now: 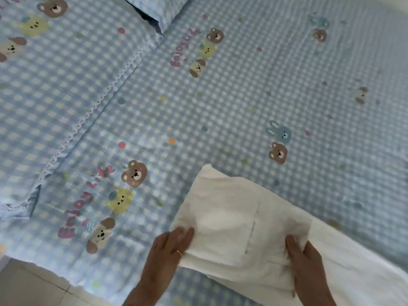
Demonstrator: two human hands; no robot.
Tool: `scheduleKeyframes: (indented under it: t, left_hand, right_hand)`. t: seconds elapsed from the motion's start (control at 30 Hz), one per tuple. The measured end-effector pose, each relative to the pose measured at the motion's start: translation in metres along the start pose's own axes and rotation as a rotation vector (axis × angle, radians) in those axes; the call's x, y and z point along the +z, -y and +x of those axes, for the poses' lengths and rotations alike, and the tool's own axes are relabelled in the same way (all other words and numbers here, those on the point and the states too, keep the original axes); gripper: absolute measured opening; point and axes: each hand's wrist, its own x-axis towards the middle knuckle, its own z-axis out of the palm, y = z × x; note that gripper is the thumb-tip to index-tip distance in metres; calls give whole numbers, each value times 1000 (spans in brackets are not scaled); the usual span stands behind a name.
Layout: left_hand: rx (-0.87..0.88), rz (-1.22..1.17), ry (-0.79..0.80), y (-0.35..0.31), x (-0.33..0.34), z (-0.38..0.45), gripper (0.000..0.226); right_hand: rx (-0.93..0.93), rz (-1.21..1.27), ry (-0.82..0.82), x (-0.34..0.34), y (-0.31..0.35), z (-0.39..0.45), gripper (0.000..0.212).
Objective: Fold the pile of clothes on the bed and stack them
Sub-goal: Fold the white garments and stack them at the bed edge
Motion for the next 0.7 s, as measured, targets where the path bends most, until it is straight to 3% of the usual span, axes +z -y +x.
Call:
scheduleKeyframes:
  t: [0.1,0.23,0.3,0.43,0.5,0.63,0.7]
  left_hand:
    - [84,87,96,5,11,3,49]
    - [144,96,218,8,11,11,48]
    - [145,123,326,1,6,15,58]
    - [201,128,534,-14,-15,22,76]
    - [190,31,536,-17,-35,36,80]
    - [23,-331,267,-39,-62,120,79]
    - [19,-411,420,-55,-57,173,78]
  right_hand:
    - [79,-28,103,10,-20,11,19]
    - [94,-48,126,29,-32,10,58]
    - [-6,-121,55,26,-32,6,49]
    - [-212,3,11,13,-28,-11,27]
    - [-228,88,88,10,-28,-20,45]
    - [-258,169,143,11,-26,-29,63]
    - [-280,146,153,11,-25,-34,62]
